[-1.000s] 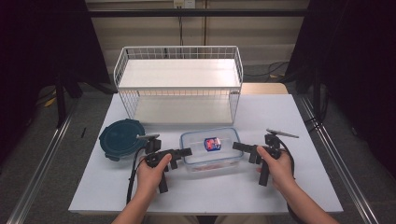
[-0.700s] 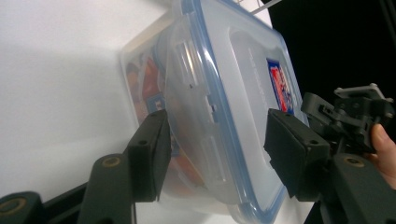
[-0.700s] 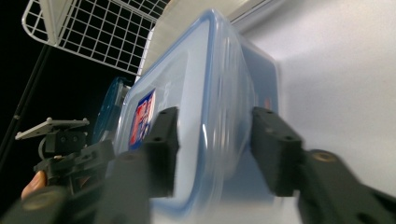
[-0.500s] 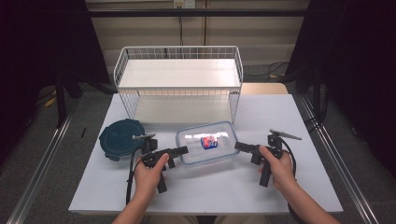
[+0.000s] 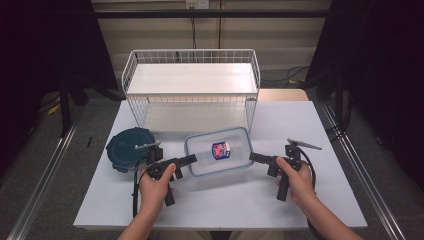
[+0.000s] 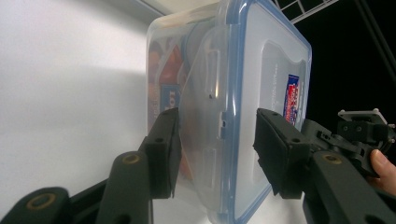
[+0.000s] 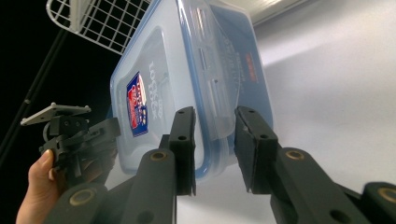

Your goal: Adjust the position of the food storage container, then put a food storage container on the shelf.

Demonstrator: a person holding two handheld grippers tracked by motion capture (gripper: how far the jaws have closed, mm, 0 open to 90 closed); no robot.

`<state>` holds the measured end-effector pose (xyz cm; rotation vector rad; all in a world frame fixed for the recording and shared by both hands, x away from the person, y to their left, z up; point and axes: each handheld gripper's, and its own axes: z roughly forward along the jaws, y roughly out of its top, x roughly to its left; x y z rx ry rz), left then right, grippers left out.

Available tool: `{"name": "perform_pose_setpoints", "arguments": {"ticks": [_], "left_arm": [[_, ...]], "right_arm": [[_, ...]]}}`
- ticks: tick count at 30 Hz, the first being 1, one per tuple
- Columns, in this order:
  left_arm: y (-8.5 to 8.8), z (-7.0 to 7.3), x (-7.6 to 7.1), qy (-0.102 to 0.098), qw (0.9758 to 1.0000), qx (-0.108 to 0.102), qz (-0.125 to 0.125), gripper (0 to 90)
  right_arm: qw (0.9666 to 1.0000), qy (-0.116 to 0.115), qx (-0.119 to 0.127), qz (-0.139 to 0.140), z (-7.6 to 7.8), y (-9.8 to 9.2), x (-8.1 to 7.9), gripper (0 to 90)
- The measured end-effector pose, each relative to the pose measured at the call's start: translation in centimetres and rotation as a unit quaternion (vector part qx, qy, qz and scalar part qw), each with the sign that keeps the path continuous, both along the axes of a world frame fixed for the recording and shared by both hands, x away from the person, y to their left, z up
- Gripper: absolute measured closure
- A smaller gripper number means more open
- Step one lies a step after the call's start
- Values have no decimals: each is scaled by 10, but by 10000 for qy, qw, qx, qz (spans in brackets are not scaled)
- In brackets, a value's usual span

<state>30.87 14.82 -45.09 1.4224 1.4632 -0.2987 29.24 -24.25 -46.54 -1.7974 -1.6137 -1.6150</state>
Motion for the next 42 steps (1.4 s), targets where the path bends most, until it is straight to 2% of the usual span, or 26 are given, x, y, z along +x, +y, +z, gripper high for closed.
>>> {"name": "perform_pose_setpoints", "arguments": {"ticks": [3,6,7,8,9,11,12,17,19,25,27,31,33,42], "left_arm": [[1,4,-1,-116,9999,-5,28,519],[2,9,-2,-213,9998,-61,29,520],[3,11,-2,-255,9996,-88,52,520],[4,12,-2,-263,9996,-79,57,520],[5,13,-2,-282,9995,-123,38,520],[6,16,-2,-326,9994,-135,55,520],[7,18,-3,-371,9992,-153,80,520],[9,22,-4,-449,9988,-174,106,520],[11,25,-5,-535,9983,-212,71,520],[15,34,-7,-663,9976,-163,124,520],[17,37,-7,-704,9972,-230,136,520],[21,45,-6,-794,9963,-267,169,520],[25,51,-6,-873,9957,-253,187,521],[35,66,-7,-1069,9938,-224,228,520]], "right_arm": [[10000,-90,3,38,3,0,-1,695],[9997,-250,71,36,6,0,-2,699],[9992,-370,127,68,9,1,-2,702],[9992,-370,127,68,9,1,-2,702],[9988,-479,106,57,11,2,-3,703],[9987,-489,129,59,13,2,-3,704],[9980,-609,137,32,15,4,-3,705],[9972,-724,195,17,19,5,-4,709],[9961,-855,215,8,24,7,-5,710],[9951,-957,244,30,28,10,-5,710],[9948,-991,244,29,30,12,-4,710],[9930,-1151,264,60,38,16,-3,712],[9922,-1194,352,88,42,18,-2,713],[9902,-1330,403,110,53,29,0,713]]}}
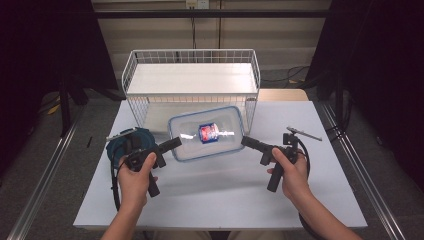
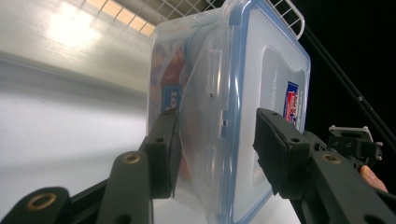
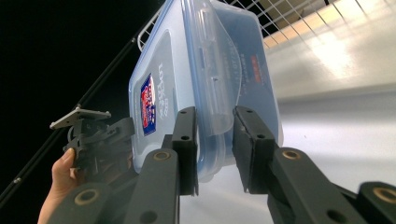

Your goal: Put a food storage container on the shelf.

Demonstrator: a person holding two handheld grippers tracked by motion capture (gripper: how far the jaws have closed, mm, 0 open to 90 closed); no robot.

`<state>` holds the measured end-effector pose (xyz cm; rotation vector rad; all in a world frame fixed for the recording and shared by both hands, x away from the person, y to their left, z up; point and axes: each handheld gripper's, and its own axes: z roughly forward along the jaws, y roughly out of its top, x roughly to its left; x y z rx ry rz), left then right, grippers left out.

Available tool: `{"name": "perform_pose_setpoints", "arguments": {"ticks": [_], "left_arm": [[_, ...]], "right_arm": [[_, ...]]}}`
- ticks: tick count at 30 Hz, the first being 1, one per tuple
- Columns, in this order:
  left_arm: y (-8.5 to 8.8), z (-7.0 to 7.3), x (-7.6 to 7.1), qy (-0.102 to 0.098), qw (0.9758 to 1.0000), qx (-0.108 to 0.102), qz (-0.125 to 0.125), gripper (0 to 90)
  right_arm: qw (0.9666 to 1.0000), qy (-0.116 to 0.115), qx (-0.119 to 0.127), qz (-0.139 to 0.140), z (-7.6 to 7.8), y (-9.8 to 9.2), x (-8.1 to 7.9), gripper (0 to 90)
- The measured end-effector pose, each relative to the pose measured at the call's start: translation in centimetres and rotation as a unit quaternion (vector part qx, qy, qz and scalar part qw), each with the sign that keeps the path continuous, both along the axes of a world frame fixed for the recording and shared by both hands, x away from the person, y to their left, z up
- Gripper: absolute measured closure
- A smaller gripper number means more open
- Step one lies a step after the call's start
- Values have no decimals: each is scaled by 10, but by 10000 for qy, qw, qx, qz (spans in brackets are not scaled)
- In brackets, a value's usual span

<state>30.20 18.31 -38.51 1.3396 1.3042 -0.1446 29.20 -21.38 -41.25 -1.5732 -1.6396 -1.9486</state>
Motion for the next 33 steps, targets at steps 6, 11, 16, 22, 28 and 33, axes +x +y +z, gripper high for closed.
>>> {"name": "perform_pose_setpoints", "arguments": {"ticks": [6,11,16,22,28,33], "left_arm": [[3,13,2,-114,9999,28,-6,520],[3,21,3,-221,9997,71,25,520],[4,28,4,-318,9995,46,39,520],[6,33,6,-363,9993,-20,106,520],[10,38,9,-430,9990,-22,154,520],[12,44,13,-480,9987,-92,167,520]], "right_arm": [[9999,-119,39,21,9,4,1,713],[9998,-199,69,-13,16,5,2,713],[9996,-282,86,-53,25,7,4,714],[9989,-418,138,-153,29,9,5,717],[9978,-578,213,-239,35,15,10,721],[9970,-682,247,-256,41,18,14,722]]}}
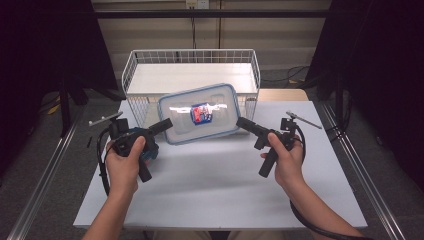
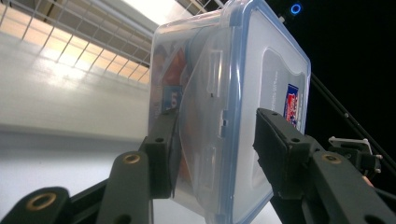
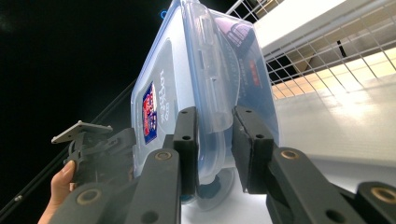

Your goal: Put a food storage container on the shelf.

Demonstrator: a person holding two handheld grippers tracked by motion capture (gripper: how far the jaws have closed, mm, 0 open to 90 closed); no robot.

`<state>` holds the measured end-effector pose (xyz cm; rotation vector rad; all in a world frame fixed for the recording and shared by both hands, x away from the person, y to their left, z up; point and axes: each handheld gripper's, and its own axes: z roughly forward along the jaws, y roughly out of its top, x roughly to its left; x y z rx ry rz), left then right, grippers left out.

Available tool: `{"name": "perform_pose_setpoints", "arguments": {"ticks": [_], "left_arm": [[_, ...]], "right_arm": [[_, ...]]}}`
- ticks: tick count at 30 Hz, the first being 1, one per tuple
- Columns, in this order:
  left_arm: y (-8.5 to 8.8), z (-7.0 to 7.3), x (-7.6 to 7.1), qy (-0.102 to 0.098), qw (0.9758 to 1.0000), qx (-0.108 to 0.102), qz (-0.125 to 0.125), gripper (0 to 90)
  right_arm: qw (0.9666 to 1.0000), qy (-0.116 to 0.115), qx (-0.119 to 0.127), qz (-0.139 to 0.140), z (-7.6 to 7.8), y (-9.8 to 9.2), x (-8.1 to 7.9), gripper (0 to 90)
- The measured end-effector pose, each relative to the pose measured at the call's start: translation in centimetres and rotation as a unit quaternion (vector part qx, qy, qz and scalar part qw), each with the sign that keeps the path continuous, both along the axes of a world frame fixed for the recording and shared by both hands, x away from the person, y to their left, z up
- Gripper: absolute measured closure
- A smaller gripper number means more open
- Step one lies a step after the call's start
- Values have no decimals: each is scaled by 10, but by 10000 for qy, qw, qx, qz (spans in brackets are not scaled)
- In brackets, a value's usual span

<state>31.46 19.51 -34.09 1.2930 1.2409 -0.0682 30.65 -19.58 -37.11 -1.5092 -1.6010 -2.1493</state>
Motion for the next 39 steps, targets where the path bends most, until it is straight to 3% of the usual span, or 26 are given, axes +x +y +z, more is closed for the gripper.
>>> {"name": "perform_pose_setpoints", "arguments": {"ticks": [5,10,17,22,39], "left_arm": [[1,8,6,-84,9999,60,7,519],[1,15,16,-109,9999,-71,32,518],[0,23,27,-223,9997,-20,117,519],[1,25,36,-222,9994,-171,207,520],[5,35,68,-365,9980,-317,411,534]], "right_arm": [[10000,-74,53,-20,5,1,4,723],[9998,-95,147,-71,9,2,9,725],[9995,-124,258,-121,12,3,19,724],[9993,-147,299,-177,15,5,26,724],[9987,-68,425,-289,22,16,51,712]]}}
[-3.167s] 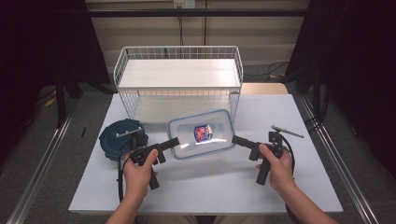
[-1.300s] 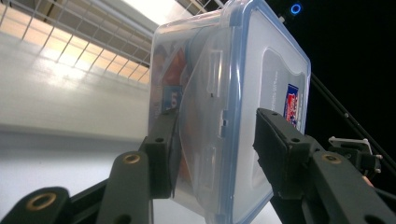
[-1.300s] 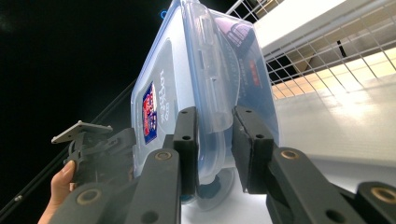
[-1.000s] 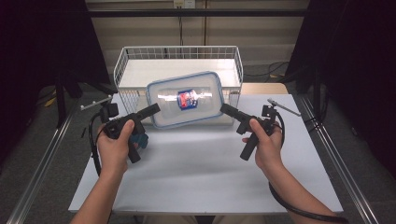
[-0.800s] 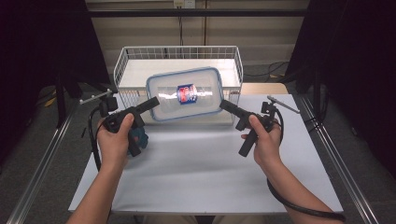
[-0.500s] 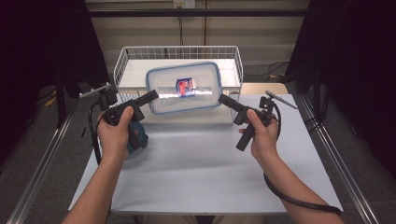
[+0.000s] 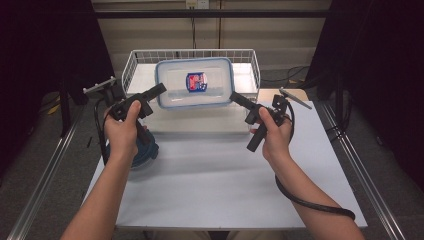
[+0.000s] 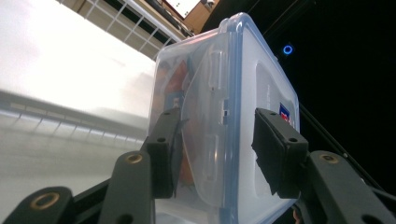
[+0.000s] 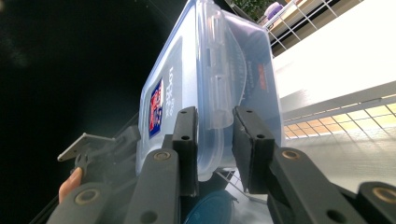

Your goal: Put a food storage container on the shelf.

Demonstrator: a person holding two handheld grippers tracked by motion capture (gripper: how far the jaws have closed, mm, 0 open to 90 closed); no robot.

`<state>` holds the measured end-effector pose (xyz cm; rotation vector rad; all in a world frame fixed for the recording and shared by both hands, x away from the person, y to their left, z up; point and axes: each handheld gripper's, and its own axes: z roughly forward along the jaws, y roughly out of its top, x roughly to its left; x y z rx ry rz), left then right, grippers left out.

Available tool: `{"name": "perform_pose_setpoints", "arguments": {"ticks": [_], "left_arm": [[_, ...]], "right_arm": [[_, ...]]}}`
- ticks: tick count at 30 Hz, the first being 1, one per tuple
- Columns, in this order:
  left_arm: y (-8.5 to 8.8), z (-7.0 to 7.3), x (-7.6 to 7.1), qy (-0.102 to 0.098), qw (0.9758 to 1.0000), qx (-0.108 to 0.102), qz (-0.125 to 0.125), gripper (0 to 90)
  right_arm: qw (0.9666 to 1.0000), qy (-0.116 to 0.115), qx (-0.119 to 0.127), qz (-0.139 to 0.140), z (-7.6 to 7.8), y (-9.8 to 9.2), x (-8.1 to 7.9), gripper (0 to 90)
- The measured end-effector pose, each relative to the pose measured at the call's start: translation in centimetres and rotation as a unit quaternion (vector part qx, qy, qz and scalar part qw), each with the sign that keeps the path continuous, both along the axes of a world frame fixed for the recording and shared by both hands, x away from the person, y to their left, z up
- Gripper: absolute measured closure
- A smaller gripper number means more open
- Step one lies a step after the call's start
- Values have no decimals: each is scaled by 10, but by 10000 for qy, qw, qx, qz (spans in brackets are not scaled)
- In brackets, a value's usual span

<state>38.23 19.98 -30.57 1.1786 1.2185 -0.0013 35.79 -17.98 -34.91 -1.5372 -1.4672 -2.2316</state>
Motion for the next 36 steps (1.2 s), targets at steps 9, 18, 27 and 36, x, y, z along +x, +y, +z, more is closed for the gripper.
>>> {"name": "perform_pose_setpoints", "arguments": {"ticks": [9,18,27,36], "left_arm": [[-4,-5,20,190,9996,123,146,618],[-7,-4,24,122,9997,-16,205,603],[-8,-3,25,18,9995,72,316,590],[-10,-3,25,-114,9988,158,443,580]], "right_arm": [[9997,101,139,-163,3,5,11,653],[9986,73,66,-519,11,4,30,651],[9979,83,95,-633,12,6,40,646],[9971,-4,-19,-764,13,11,43,635]]}}
